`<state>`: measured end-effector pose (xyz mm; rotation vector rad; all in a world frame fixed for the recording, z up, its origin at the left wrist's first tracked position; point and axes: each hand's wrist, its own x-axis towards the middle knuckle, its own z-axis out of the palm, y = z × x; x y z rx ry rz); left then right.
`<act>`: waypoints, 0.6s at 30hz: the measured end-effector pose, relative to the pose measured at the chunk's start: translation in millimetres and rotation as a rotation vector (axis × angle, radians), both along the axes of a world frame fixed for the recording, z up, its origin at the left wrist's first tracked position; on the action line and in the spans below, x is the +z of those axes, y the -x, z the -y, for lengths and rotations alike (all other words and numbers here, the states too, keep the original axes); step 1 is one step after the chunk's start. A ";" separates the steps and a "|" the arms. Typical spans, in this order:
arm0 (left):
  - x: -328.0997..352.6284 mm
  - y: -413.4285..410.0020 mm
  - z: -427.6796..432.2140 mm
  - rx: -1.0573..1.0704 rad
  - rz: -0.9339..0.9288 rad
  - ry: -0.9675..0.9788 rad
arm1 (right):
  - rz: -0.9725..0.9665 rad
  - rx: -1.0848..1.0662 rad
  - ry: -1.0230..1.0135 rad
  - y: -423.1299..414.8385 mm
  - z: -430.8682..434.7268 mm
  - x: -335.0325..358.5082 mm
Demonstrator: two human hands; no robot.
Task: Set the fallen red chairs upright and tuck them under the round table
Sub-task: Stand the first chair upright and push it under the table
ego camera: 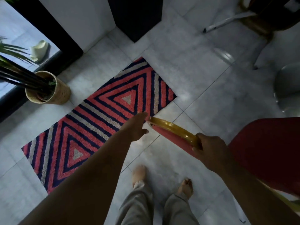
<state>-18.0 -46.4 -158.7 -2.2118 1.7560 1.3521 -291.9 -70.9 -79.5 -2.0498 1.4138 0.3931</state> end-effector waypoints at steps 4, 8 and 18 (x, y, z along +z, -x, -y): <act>36.7 22.8 -1.3 -0.139 -0.125 -0.029 | 0.013 -0.002 -0.044 44.2 -26.3 54.7; 72.6 51.9 -9.3 -0.284 -0.124 -0.086 | 0.044 -0.020 -0.029 83.9 -46.7 101.7; 173.8 118.8 -24.5 -0.402 -0.233 0.030 | 0.087 -0.201 0.068 173.3 -85.4 210.8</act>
